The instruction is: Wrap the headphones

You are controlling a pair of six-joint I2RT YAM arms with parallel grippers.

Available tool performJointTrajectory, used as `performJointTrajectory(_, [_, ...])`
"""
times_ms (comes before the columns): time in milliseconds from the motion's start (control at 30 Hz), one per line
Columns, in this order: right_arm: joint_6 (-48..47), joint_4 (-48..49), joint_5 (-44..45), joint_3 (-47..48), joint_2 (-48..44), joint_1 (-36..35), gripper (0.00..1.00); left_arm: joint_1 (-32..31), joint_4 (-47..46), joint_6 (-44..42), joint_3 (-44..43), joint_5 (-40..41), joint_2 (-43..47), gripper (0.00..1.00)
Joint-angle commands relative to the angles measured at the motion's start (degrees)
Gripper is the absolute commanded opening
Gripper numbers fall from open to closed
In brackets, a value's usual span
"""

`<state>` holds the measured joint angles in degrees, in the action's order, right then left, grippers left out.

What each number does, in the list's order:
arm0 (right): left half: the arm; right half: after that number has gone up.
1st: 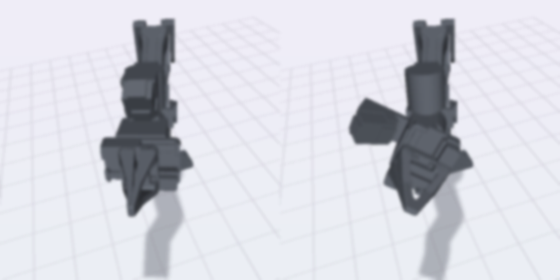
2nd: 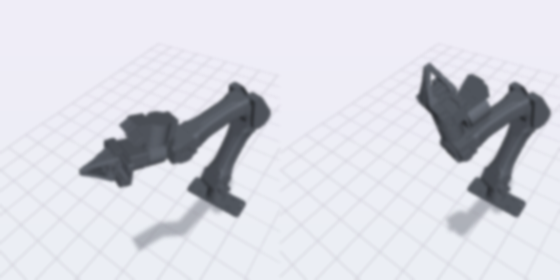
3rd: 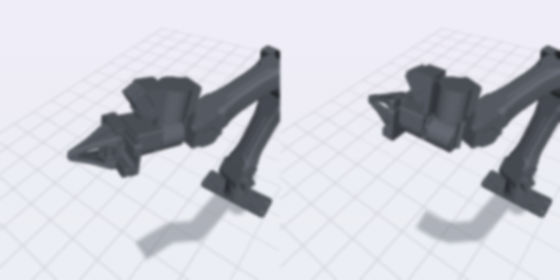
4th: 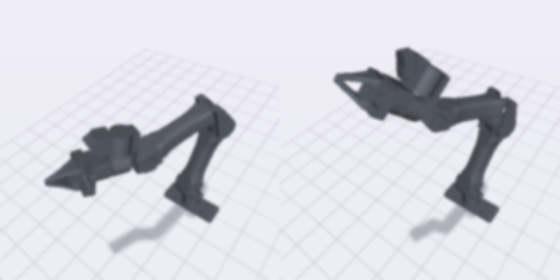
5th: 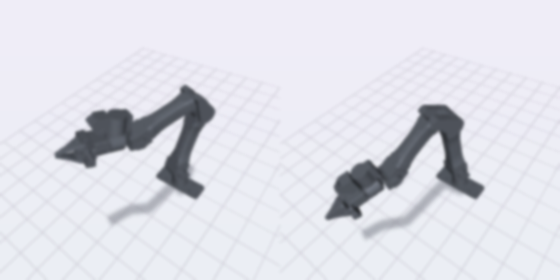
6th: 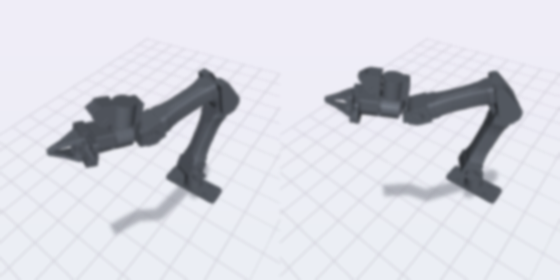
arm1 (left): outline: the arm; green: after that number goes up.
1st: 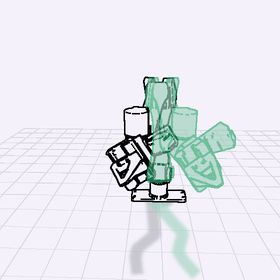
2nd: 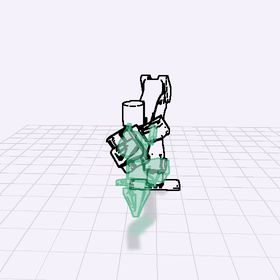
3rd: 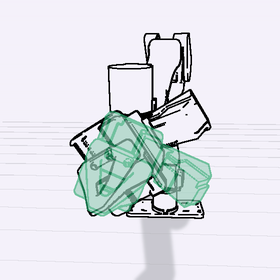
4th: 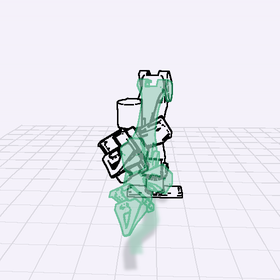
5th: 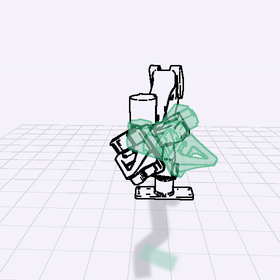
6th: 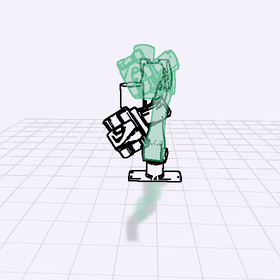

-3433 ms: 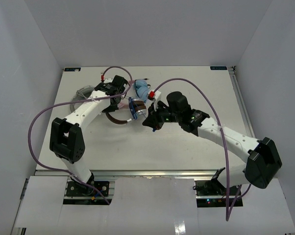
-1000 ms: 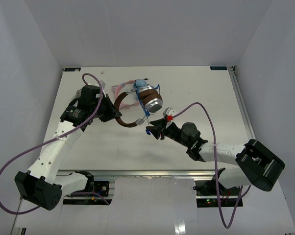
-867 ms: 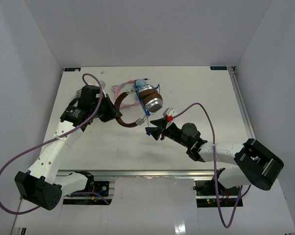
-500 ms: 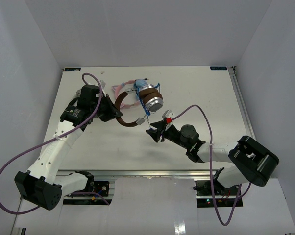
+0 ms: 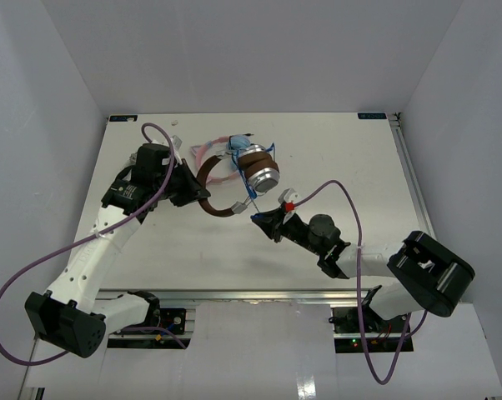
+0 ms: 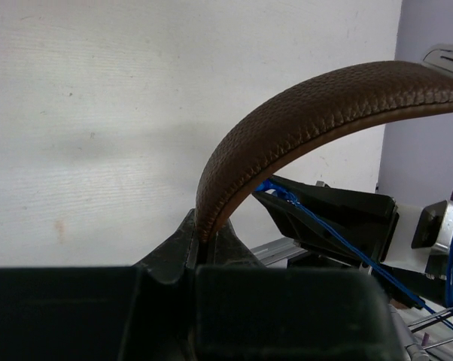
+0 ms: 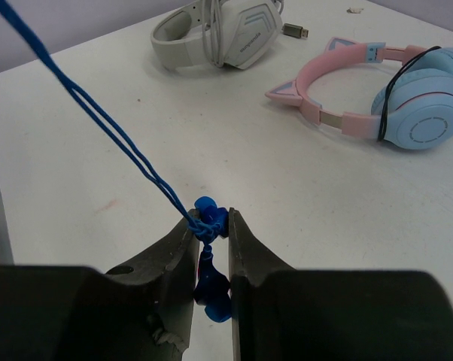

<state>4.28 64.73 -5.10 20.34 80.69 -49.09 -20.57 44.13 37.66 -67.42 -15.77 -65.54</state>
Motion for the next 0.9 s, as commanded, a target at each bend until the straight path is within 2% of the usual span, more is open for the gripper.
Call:
performJointTrajectory(0, [-0.19, 3.65, 2.34, -1.52, -3.07, 2.65, 0.08, 0.3, -6.94, -4.86, 0.98, -13.53, 0.35, 0.0])
performJointTrajectory(133, [0.29, 3.66, 4.38, -2.95, -6.27, 4.94, 0.08, 0.26, -11.18, -5.36, 4.14, -20.22, -1.3, 0.0])
performJointTrajectory(333, [0.52, 4.11, 8.94, -1.81, -6.63, 6.07, 0.08, 0.06, -22.08, 1.95, 13.58, -29.06, -2.53, 0.0])
performJointTrajectory(500, [0.75, 4.44, 11.63, 0.46, -5.02, 6.85, 0.08, -0.09, -24.74, -0.58, 17.3, -32.83, -4.52, 0.0])
performJointTrajectory(700, [0.09, 4.78, 8.13, -0.49, -7.23, 7.77, 0.08, -0.18, -24.71, -9.15, 18.93, -37.17, -7.91, 0.0])
performJointTrajectory(867, [-1.81, 3.48, -0.7, -1.31, -10.03, 9.02, 0.09, -0.22, -25.85, -12.98, 19.12, -41.23, -11.87, 0.0])
